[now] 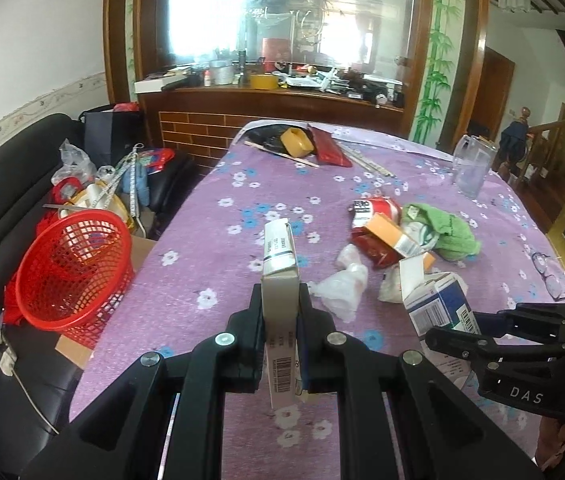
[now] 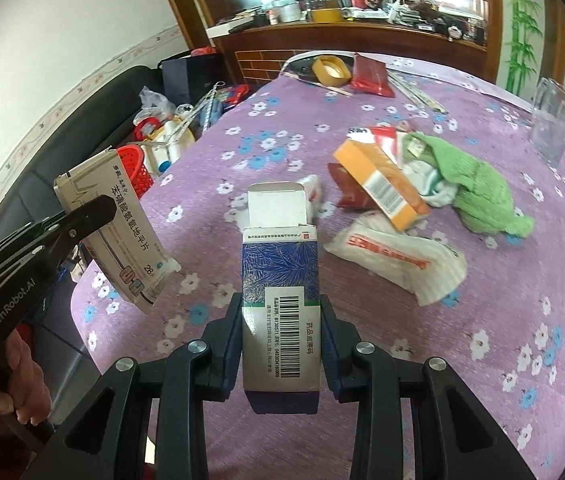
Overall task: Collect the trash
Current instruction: 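Carry both medicine boxes with both tools over the red basket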
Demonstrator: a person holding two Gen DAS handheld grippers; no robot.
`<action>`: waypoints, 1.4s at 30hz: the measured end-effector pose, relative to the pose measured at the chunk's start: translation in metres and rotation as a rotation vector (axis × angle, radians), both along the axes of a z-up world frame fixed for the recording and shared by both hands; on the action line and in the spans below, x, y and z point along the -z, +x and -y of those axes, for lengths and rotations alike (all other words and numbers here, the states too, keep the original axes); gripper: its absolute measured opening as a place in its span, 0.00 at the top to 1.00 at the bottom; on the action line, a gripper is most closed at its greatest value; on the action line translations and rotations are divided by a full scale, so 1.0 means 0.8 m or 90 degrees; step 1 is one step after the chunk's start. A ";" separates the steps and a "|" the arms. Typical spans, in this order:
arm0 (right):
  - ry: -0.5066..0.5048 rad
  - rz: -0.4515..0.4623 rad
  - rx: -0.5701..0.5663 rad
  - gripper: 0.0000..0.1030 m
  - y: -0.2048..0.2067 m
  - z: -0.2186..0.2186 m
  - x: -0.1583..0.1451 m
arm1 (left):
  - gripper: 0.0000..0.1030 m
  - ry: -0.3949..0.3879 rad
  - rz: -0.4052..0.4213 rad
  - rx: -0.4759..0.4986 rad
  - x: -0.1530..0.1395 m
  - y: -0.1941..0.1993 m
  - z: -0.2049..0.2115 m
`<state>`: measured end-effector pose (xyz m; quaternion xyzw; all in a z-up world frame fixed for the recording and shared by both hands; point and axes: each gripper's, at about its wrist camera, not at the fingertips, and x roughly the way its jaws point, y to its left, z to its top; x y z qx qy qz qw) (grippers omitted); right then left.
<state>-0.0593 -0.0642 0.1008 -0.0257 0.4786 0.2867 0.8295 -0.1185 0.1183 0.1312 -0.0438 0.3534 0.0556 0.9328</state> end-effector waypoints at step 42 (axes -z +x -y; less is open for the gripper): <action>0.004 0.007 -0.112 0.64 0.014 -0.114 -0.019 | 0.88 -0.036 0.029 -0.143 -0.021 -0.033 -0.133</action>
